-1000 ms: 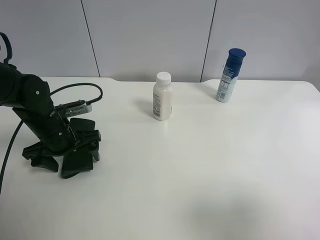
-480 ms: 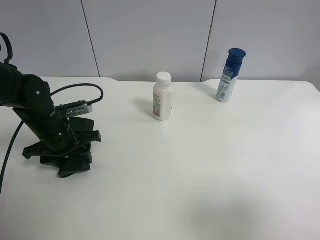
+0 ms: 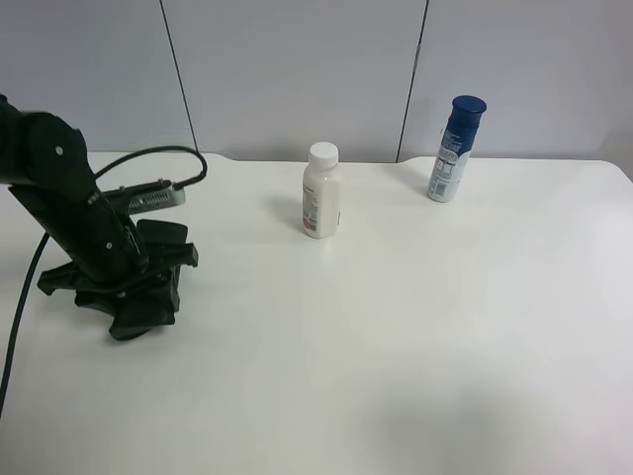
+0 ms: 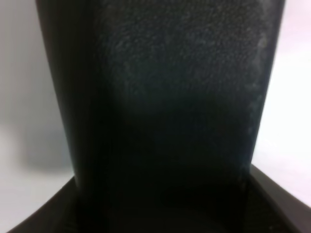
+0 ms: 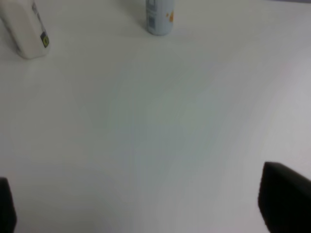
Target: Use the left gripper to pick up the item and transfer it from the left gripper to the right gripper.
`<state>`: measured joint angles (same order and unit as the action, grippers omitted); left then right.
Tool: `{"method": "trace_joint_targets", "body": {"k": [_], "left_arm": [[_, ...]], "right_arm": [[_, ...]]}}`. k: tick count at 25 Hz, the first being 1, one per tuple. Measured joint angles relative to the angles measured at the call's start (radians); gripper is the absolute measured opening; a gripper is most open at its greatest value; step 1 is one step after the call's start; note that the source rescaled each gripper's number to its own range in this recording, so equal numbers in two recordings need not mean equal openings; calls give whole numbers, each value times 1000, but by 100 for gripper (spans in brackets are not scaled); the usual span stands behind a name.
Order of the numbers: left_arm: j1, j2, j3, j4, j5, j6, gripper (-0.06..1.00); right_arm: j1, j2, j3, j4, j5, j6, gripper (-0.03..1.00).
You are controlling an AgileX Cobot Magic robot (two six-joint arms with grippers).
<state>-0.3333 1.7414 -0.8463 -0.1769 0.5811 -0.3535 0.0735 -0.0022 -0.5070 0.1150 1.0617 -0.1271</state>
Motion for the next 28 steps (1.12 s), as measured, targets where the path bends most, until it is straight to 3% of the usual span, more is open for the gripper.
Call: {"method": "trace_joint_targets", "body": {"k": [6,12,19,23,28], "left_arm": [[0,-140,-129,-10,178,104,15],[0,-240,-227,-58,384,290,13],[-18,-286,-250,-210,569,651,11],[-113,-289,-251,-251,621,849,10],[-266,-291,-251,-252,627,999,9]], "right_arm": [[0,0,0,0,0,0,100],[0,0,0,0,0,0,100],[0,0,0,0,0,0,100],[0,0,0,0,0,0,100],[0,0,0,0,0,0,100]]}}
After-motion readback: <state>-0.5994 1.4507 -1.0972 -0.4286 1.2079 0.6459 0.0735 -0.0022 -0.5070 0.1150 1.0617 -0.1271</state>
